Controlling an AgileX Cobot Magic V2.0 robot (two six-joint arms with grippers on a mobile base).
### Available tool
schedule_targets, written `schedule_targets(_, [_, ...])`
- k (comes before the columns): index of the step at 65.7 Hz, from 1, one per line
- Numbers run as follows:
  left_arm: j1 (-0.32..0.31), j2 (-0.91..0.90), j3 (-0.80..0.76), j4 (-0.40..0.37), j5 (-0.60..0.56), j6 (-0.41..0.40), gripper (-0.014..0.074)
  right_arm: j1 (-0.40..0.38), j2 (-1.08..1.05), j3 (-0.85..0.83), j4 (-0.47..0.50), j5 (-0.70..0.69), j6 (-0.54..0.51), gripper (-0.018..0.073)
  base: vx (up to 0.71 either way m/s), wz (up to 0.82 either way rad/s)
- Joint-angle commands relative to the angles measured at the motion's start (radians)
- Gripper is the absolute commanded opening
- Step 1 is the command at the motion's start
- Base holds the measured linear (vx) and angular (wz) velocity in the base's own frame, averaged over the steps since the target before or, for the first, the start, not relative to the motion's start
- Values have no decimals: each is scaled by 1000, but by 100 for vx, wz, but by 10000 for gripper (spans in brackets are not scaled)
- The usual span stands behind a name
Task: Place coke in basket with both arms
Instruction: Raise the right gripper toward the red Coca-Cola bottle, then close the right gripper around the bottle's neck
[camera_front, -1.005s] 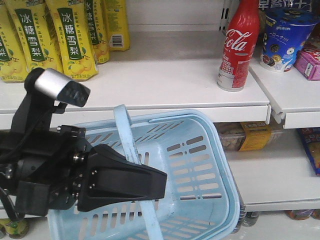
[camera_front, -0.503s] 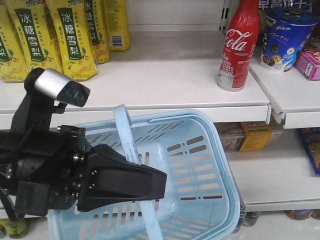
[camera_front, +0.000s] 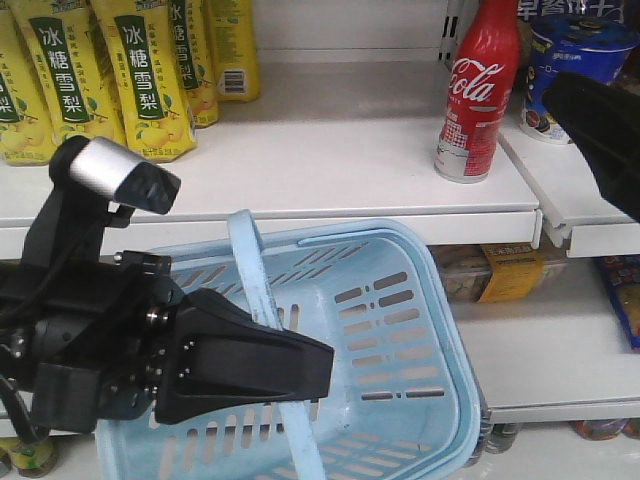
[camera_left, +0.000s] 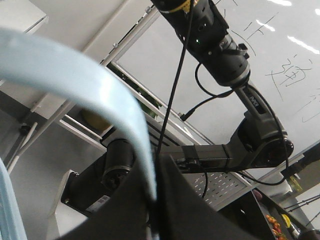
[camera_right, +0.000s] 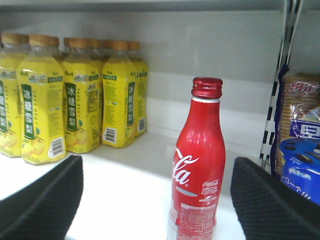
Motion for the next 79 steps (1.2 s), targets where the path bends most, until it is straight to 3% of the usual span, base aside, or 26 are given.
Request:
schedule_targets(1, [-4, -26, -28, -99, -77, 8, -6, -5, 56, -86, -20, 4, 47, 583, 0, 0])
schedule_targets(41, [-4, -26, -28, -99, -76, 8, -6, -5, 357, -357, 2, -14, 44, 583, 0, 0])
schedule_targets(79, [-4, -26, -28, -99, -76, 8, -6, -5, 473, -452, 3, -70, 86, 552, 0, 0])
